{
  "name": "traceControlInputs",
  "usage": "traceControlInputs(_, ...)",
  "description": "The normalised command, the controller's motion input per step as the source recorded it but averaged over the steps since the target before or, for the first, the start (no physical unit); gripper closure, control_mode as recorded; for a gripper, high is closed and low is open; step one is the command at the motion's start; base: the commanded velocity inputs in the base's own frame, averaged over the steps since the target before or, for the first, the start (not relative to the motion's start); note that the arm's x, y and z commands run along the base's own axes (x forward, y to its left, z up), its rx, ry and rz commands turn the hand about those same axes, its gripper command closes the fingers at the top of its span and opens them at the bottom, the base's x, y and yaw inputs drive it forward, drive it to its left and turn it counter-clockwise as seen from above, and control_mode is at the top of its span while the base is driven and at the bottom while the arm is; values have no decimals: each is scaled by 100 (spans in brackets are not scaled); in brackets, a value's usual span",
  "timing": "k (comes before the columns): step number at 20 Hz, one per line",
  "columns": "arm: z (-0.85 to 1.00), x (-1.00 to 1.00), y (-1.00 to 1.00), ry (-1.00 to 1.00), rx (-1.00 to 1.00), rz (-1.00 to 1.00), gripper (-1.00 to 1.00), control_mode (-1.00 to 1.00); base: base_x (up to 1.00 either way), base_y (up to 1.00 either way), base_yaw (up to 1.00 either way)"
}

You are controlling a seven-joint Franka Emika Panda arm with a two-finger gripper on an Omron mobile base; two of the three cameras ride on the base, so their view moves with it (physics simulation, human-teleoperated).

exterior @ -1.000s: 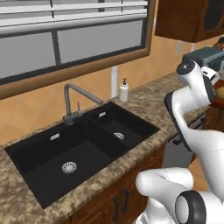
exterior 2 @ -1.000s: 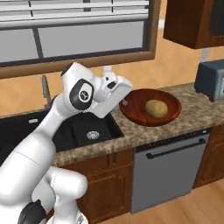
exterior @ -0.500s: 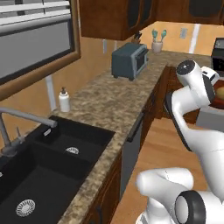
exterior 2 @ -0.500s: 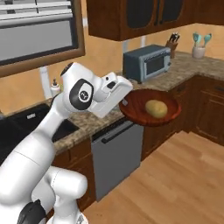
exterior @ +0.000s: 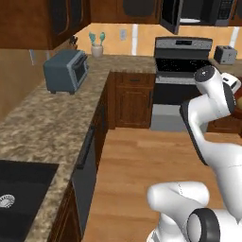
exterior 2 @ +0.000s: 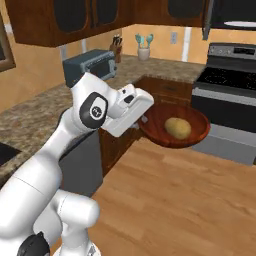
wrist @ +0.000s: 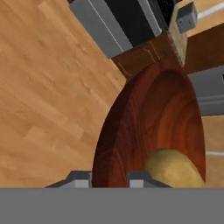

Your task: Pick the potato from the sink and place it in the bowl. Then pick the bowl and place it in the microwave. Then close the microwave door and press the start button.

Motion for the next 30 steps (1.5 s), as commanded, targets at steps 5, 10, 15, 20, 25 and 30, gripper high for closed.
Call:
traceControlInputs(5,0,0,0,0,0,0,100,100,55,-95,-37)
traceControlInputs(10,0,0,0,0,0,0,100,100,82,-63,-26)
traceControlInputs(15,0,0,0,0,0,0,100,100,100,-18,-4)
traceControlInputs(20,0,0,0,0,0,0,100,100,100,-25,0)
traceControlInputs(25,0,0,0,0,0,0,100,100,97,-30,1)
traceControlInputs(30,0,0,0,0,0,0,100,100,86,-34,0)
